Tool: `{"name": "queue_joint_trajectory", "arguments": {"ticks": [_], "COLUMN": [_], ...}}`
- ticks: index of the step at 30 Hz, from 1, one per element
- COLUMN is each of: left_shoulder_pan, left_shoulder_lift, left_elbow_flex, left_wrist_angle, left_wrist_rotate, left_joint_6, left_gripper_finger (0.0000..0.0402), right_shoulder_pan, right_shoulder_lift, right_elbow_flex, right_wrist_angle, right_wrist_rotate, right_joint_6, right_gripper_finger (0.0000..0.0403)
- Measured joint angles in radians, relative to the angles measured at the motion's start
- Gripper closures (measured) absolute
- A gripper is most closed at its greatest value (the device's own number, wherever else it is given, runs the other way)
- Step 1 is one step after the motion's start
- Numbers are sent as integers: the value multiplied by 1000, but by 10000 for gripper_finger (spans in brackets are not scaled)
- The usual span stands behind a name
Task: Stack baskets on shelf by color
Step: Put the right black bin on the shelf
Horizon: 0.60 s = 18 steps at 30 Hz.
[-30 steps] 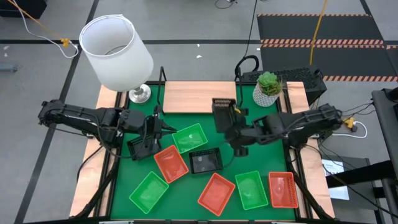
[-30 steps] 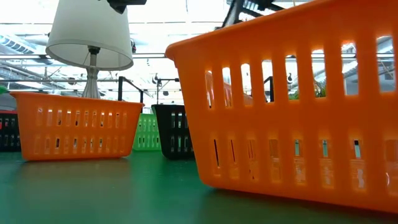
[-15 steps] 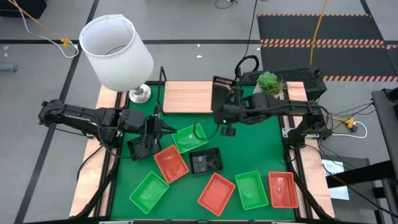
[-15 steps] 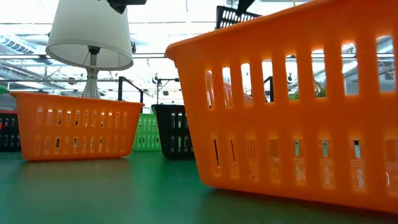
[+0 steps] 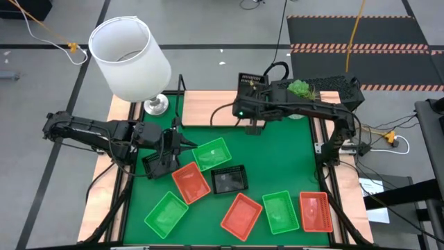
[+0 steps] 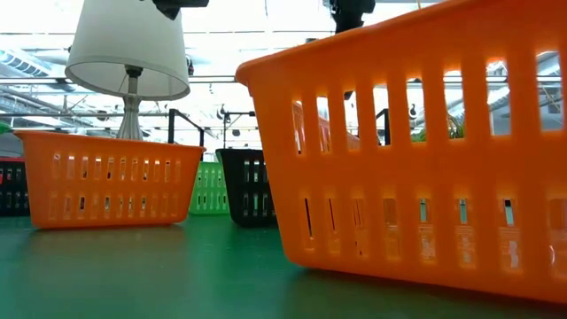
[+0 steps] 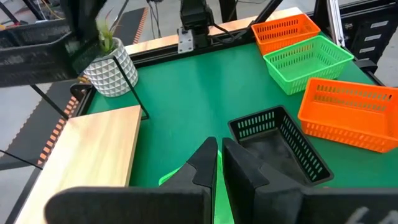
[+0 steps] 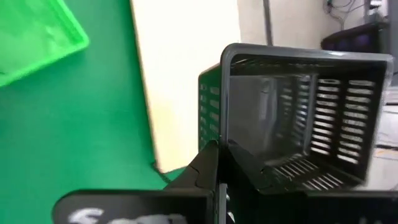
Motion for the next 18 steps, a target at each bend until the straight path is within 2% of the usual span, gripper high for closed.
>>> {"name": "queue_joint_trajectory", "arguments": {"ticks": [10,14,18], "left_shoulder_pan": [0,0,0], "left_shoulder_lift": [0,0,0], "left_elbow_flex": [0,0,0], "left_wrist_angle": [0,0,0], "left_wrist_rotate": [0,0,0], "left_joint_6": [0,0,1], "left_gripper_finger": [373,373,373], "right_shoulder_pan": [-72,-102,-125], "right_shoulder_lift": [1,1,1], "right_elbow_flex": [-99,-156,-220], "right_wrist_angle": [102,164,232], "right_wrist_rotate": [-9,-79,-84], "right_joint_6": [-93,-107,-131], "right_gripper_finger": [390,390,390]}}
